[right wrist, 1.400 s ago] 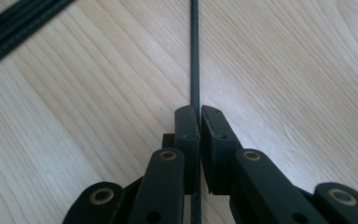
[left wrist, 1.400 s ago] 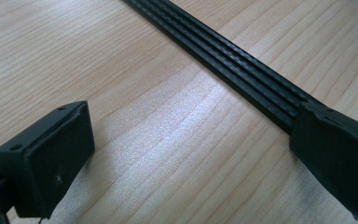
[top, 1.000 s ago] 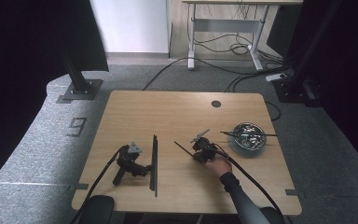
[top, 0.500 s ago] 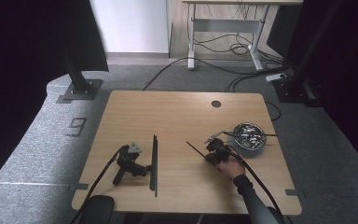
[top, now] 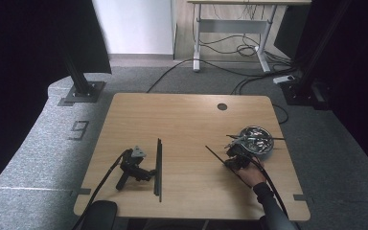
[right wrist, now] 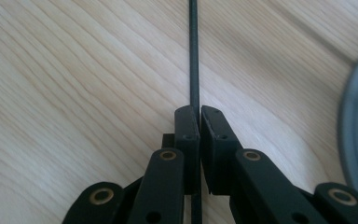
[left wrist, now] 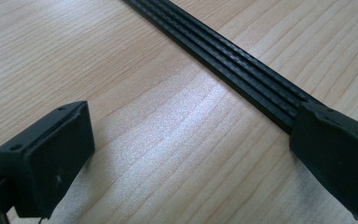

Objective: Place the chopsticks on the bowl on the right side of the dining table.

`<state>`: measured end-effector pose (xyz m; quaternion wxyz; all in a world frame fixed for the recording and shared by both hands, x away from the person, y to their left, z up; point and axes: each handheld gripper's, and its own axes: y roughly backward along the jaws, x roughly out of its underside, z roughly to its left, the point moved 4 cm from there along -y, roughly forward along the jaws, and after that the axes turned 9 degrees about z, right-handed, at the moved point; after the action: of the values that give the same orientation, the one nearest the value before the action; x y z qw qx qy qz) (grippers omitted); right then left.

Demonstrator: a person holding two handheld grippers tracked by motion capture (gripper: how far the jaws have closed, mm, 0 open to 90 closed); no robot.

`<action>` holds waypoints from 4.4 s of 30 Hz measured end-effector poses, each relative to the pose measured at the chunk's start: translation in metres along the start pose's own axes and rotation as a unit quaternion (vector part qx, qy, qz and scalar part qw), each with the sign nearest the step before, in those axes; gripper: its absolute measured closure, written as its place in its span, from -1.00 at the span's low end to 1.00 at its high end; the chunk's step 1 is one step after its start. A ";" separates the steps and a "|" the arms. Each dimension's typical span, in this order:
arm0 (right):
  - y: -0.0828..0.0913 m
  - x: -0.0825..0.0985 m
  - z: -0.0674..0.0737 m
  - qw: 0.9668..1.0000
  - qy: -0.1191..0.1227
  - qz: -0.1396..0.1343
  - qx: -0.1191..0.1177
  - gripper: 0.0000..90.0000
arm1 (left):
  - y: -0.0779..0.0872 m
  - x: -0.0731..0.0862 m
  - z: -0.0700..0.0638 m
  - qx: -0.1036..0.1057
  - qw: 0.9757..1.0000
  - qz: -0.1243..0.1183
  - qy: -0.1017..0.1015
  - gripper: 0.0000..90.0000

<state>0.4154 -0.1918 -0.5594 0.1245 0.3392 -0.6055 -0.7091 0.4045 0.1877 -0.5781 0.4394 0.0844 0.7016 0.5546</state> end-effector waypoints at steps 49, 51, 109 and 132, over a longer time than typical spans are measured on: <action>0.024 0.032 -0.042 0.991 0.004 0.131 0.026 0.55 | 0.000 0.000 0.000 0.000 1.000 0.000 0.001 -1.00; 0.022 0.032 -0.041 0.989 0.006 0.142 0.028 0.56 | 0.000 0.000 0.000 0.000 1.000 0.000 0.001 -1.00; 0.086 -0.003 -0.035 0.993 0.027 0.115 -0.006 0.90 | 0.000 0.000 0.000 0.000 1.000 -0.001 0.000 -1.00; 0.083 -0.021 -0.083 0.992 -0.005 0.119 0.045 0.90 | 0.000 0.000 0.000 0.001 1.000 -0.001 0.001 -1.00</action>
<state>0.4637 -0.2635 -0.4771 0.1893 0.2666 -0.6733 -0.6632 0.4044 0.1875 -0.5782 0.4391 0.0830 0.7026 0.5538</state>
